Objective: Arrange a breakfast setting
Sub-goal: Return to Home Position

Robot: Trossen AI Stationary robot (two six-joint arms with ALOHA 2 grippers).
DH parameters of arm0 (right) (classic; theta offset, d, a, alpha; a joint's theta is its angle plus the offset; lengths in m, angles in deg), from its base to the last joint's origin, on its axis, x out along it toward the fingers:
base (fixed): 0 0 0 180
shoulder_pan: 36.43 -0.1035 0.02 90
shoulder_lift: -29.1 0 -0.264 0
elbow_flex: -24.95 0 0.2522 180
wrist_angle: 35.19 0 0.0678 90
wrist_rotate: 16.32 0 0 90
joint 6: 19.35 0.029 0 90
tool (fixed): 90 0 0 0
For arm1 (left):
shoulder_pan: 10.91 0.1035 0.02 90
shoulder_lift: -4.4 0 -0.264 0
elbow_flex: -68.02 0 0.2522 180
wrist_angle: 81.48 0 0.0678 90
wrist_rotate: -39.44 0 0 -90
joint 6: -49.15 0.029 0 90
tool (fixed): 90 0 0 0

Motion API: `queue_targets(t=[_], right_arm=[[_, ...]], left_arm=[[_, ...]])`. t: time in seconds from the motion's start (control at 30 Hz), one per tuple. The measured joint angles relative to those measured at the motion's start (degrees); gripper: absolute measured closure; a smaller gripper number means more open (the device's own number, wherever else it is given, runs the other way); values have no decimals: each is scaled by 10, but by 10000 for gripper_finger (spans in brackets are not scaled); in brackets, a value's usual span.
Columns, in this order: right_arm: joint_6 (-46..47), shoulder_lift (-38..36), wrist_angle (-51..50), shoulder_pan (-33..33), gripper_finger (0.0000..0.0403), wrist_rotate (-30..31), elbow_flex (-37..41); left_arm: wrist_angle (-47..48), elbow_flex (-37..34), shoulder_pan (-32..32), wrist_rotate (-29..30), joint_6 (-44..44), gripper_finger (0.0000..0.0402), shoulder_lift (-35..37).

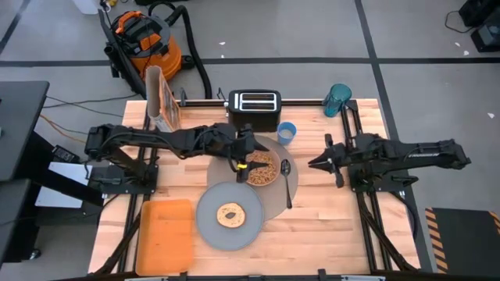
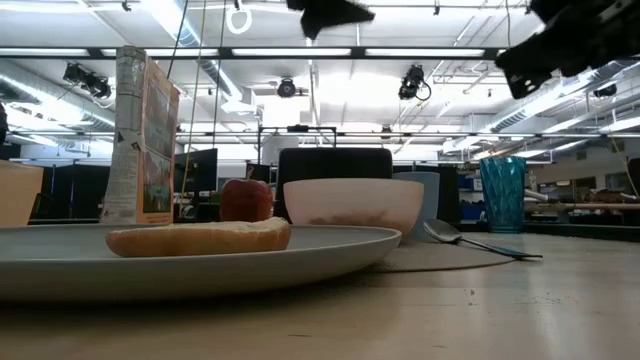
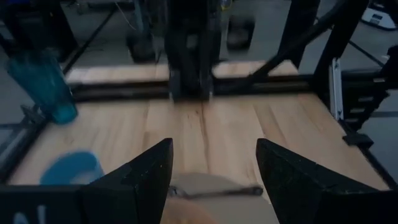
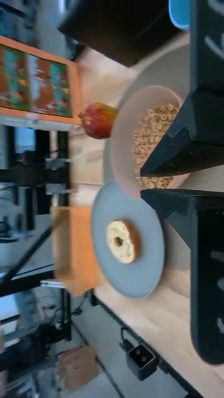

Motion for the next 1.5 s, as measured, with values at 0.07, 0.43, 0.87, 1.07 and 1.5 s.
queue_targets(t=[0.07,0.43,0.87,1.07,1.5], right_arm=[[2,-39,1,0,353,0,12],[0,-222,4,0,353,-4,73],[-40,-226,62,-1,353,-31,105],[-13,-226,166,-1,353,-63,157],[48,-223,154,-1,353,-19,190]], left_arm=[[-26,-41,2,0,-17,164,8],[-80,-219,3,72,-73,164,176],[-181,-445,-39,114,-46,164,412],[-170,-562,-37,127,-55,164,548],[-88,-718,-37,113,-67,164,812]])
